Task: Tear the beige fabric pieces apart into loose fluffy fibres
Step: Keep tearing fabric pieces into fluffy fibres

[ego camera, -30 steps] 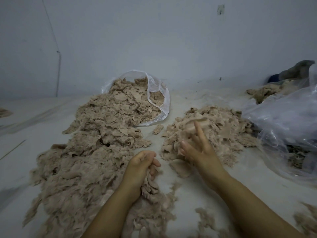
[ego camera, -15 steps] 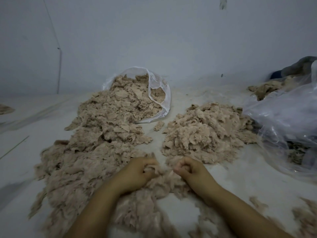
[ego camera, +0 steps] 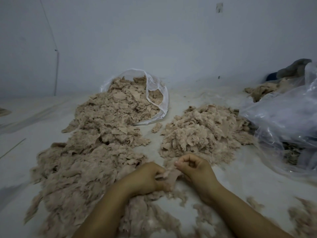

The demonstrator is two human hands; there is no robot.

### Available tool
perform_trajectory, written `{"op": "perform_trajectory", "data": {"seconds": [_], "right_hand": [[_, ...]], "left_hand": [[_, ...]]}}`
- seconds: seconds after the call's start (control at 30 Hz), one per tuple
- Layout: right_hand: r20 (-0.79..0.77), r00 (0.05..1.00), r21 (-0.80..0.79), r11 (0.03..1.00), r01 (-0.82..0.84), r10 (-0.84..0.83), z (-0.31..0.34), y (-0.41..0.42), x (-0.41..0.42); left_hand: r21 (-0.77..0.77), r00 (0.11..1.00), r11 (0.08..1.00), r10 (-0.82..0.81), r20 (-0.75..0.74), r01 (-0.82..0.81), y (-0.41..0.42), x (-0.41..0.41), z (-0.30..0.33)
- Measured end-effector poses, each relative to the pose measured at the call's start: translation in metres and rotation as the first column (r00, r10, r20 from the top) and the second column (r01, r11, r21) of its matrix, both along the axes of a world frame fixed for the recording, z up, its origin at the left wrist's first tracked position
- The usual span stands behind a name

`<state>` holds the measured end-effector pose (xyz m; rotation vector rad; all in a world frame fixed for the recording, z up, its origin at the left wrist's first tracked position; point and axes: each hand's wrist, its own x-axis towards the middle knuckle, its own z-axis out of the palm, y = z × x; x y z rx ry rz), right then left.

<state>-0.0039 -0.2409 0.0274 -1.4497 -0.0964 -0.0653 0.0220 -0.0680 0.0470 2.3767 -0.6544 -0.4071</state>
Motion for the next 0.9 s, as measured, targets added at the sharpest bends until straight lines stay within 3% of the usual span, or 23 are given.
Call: {"op": "perform_trajectory", "data": {"seconds": [0.2,0.3,0.4,0.47,0.57,0.7,0.8,0.9], "right_hand": [[-0.004,0.997,0.042,0.996,0.082,-0.082,0.001,-0.004,0.004],[-0.009,1.0,0.034,0.999,0.01,-0.01,0.001,-0.002,0.003],[-0.008,1.0,0.04,0.999,-0.009,0.01,0.0,0.0,0.002],[0.0,1.0,0.035,0.999,-0.004,0.004,-0.001,0.0,0.001],[0.003,1.0,0.037,0.999,0.017,-0.017,-0.001,-0.004,0.0],[-0.015,0.984,-0.089,0.98,-0.178,0.177,0.006,-0.009,-0.005],[-0.047,0.969,-0.22,0.943,-0.248,0.244,0.005,-0.002,-0.009],[-0.103,0.952,-0.17,0.938,-0.302,0.288,0.0,0.002,-0.008]], "left_hand": [[0.077,0.952,0.985,-0.128,-0.28,0.155,0.029,0.01,0.014],[0.015,0.973,0.995,-0.092,-0.212,0.098,0.023,0.007,0.02],[-0.225,0.995,0.972,0.048,-0.084,-0.066,0.0,0.003,0.008],[-0.412,0.986,0.897,0.162,-0.032,-0.161,-0.016,-0.003,0.0],[-0.538,0.957,0.804,0.29,-0.018,-0.254,-0.02,-0.005,-0.007],[-0.689,0.868,0.575,0.468,-0.165,-0.441,-0.008,-0.004,-0.007],[-0.704,0.924,0.621,0.357,-0.137,-0.344,-0.011,-0.011,-0.009],[-0.695,0.943,0.666,0.33,-0.05,-0.27,-0.021,-0.014,-0.012]]}}
